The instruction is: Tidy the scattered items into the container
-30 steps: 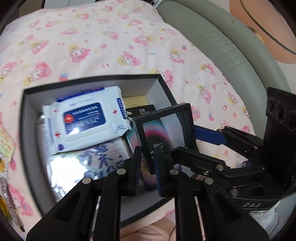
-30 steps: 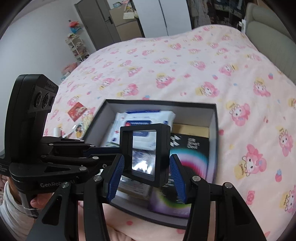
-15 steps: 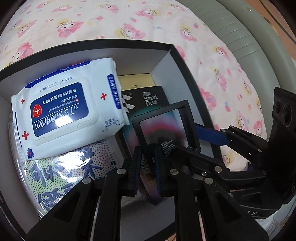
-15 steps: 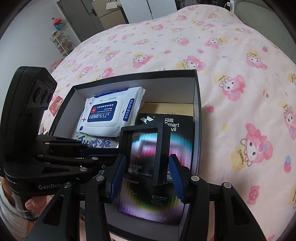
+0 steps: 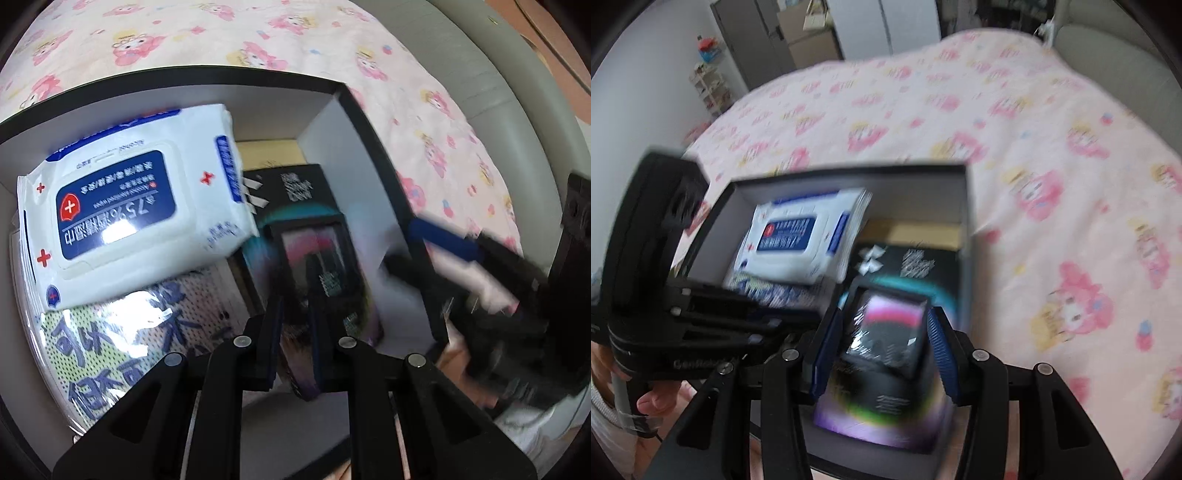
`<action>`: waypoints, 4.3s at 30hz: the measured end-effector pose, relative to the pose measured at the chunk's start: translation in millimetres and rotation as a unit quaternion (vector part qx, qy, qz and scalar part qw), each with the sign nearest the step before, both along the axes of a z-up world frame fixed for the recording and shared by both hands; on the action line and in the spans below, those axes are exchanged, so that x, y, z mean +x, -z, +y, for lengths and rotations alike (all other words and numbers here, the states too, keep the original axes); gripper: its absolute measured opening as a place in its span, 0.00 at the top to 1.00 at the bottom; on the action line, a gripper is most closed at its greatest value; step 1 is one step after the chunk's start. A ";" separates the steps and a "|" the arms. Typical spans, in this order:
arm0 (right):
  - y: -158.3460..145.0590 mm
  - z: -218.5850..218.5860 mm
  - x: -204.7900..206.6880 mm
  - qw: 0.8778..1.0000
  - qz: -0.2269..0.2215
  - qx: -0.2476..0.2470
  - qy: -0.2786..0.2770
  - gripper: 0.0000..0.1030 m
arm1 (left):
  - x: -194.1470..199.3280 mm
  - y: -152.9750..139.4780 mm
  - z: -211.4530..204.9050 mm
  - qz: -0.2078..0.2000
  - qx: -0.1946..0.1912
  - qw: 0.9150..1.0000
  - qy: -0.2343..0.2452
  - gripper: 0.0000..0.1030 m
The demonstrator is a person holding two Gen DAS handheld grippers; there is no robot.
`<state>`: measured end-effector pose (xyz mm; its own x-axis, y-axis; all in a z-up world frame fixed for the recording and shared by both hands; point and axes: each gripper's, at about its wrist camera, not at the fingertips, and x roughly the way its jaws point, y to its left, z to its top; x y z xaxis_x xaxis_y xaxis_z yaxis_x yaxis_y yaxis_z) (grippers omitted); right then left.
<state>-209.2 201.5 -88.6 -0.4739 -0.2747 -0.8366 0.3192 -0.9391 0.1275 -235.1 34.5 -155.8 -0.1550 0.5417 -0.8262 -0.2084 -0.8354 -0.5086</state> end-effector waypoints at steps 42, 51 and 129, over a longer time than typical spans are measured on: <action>43.5 16.6 -21.1 0.993 -0.052 0.108 -0.002 0.53 | 11.0 12.4 26.0 0.006 -0.065 0.998 0.003 0.89; 56.4 11.0 -32.0 0.992 -0.088 0.088 -0.004 0.53 | -2.8 12.9 44.0 -0.015 -0.078 0.996 0.031 0.89; 25.6 4.1 -56.4 0.988 0.015 0.120 0.094 0.53 | -95.4 44.7 11.4 0.018 0.025 0.996 -0.083 0.88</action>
